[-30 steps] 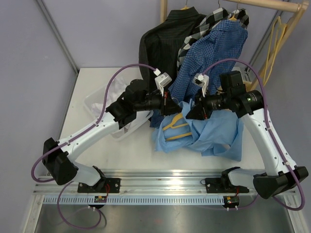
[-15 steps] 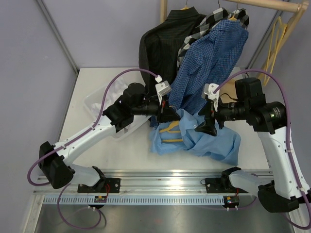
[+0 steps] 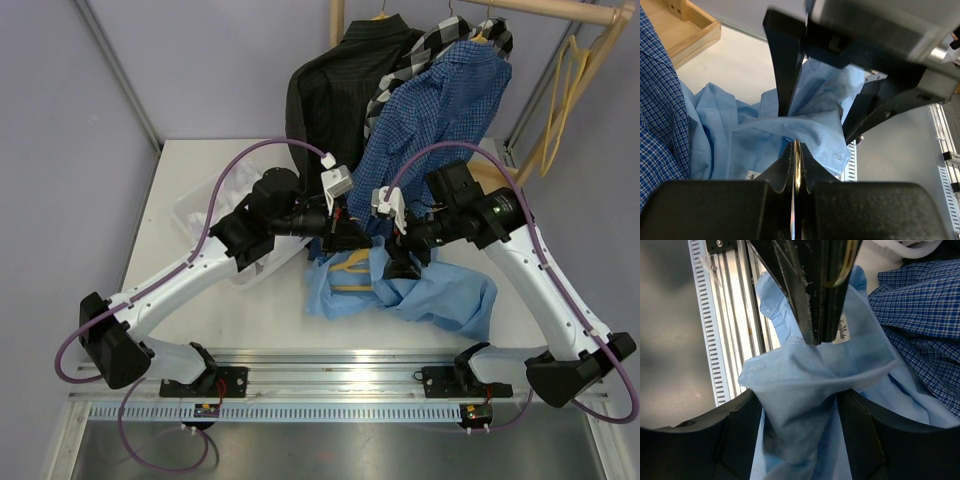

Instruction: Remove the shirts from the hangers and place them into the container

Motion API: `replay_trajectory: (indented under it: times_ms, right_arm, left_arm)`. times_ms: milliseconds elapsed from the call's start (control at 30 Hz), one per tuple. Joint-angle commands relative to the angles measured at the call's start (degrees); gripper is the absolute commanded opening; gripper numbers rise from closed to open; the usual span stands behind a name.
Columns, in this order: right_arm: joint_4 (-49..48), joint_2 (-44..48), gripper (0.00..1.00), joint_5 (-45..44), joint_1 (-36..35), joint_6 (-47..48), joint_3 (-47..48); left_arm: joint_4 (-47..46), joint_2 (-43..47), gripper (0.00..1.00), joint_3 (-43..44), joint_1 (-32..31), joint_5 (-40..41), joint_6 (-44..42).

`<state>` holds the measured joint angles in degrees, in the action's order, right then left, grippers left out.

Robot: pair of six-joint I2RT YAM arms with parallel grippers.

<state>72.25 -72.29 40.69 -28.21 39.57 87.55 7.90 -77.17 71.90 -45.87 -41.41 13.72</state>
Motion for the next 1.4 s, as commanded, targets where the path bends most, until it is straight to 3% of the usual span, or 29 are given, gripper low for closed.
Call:
replay_trajectory:
  times_ms: [0,67,200,367,400,600,633,700,800,867,967,1133,1367]
  right_arm:
    - [-2.0,-0.7,0.63,-1.8,-2.0,-0.5,-1.1]
    - [-2.1,-0.7,0.56,-2.3,-2.3,-0.5,-1.8]
    - [-2.4,-0.5,0.29,-3.5,-2.6,-0.4,-2.8]
    - [-4.4,1.3,0.09,-4.7,-2.7,-2.1,-4.1]
    - [-5.3,1.5,0.0,-5.5,-2.7,-2.7,-4.0]
    - [-7.6,4.2,0.0,-8.1,-2.3,-7.0,-3.6]
    - [-8.1,4.7,0.0,-8.0,-1.9,-7.7,-4.2]
    - [-9.7,6.3,0.0,-8.3,-0.5,-8.6,-5.0]
    - [-12.5,9.4,0.0,-10.3,1.8,-11.3,-7.4]
    - [-14.8,12.0,0.0,-11.8,4.1,-13.8,-9.3]
    - [-18.4,14.9,0.0,-13.2,6.3,-17.7,-12.0]
    - [-21.6,15.8,0.0,-12.2,10.0,-22.1,-14.2]
    - [-21.7,16.3,0.0,-9.8,11.7,-23.6,-13.8]
  left_arm:
    - [-4.1,2.3,0.0,4.0,-0.5,-1.6,0.9]
    - [-4.5,2.4,0.0,4.0,-0.5,-1.1,1.0]
    - [-5.1,2.4,0.0,4.0,-0.5,-0.7,1.1]
    - [-5.8,3.1,0.0,3.2,-0.5,-0.3,1.3]
    - [-6.0,3.2,0.0,2.9,-0.5,-0.1,1.4]
    - [-7.5,5.7,0.0,-0.7,-0.5,2.8,2.7]
    - [-7.5,6.3,0.05,-1.2,-0.5,4.9,3.0]
    - [-7.5,8.2,0.41,-3.1,-0.4,7.6,3.6]
    - [-5.4,12.3,0.74,-6.0,-0.5,15.2,4.0]
    - [-3.4,16.6,0.87,-9.0,-0.5,22.7,5.6]
    - [-0.2,19.9,0.98,-12.2,-1.0,32.5,9.4]
    - [1.4,19.3,0.99,-19.4,-4.5,43.0,17.6]
    - [-0.8,9.1,0.98,-20.0,-10.6,56.4,26.3]
